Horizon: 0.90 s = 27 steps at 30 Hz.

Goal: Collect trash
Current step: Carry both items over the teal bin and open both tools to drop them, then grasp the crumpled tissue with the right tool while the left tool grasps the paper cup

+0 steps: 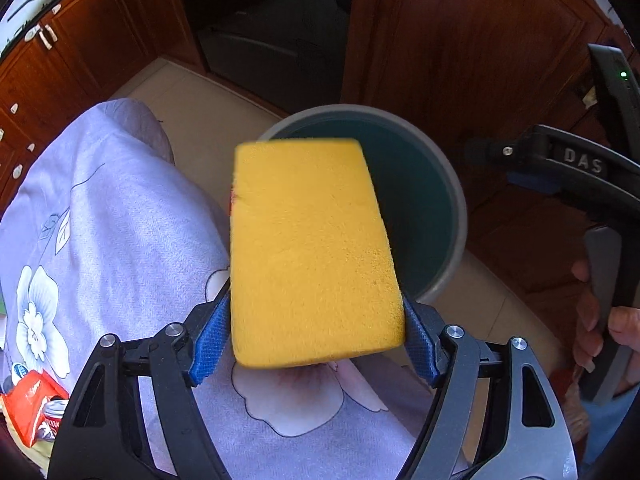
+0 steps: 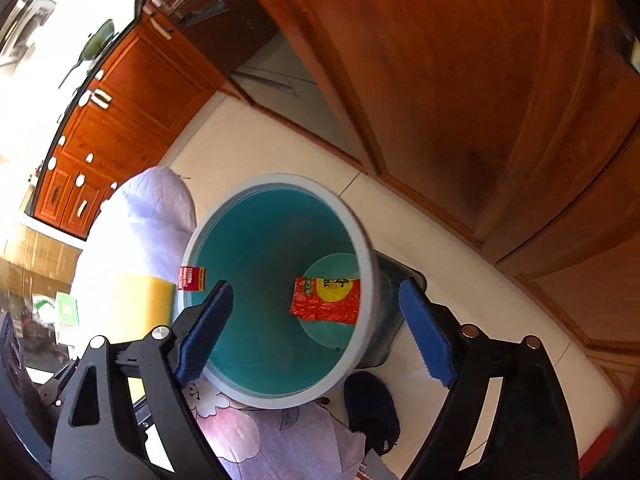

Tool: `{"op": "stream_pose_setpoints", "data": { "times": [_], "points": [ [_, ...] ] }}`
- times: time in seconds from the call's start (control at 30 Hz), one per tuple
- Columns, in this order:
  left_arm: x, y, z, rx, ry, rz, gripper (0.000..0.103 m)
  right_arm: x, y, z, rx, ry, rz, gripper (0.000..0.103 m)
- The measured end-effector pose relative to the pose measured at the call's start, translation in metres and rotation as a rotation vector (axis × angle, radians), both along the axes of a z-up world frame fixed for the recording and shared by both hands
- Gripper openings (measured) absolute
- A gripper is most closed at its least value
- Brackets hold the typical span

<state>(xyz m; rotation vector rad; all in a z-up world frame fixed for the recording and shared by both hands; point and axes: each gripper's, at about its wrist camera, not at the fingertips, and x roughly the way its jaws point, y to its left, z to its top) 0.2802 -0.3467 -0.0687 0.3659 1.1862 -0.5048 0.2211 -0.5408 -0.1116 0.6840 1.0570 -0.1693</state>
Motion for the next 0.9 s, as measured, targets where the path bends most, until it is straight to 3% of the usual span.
{"op": "stream_pose_setpoints", "data": {
  "times": [0.23,0.47,0.53,0.9],
  "points": [
    [0.005,0.008,-0.005,0.006,0.008,0.028,0.083,-0.003,-0.001,-0.005,0.011,0.028,-0.01,0.084],
    [-0.016,0.023,0.013,-0.024,-0.006,0.064,0.089,-0.003,0.012,-0.001,0.008,0.045,0.003,0.087],
    [-0.02,0.03,0.019,-0.034,-0.018,0.078,0.094,-0.004,0.019,0.003,0.004,0.052,0.016,0.087],
    [-0.077,0.099,0.051,-0.051,-0.068,0.173,0.094,-0.028,0.078,0.042,-0.007,0.019,0.095,0.09]
  ]
}}
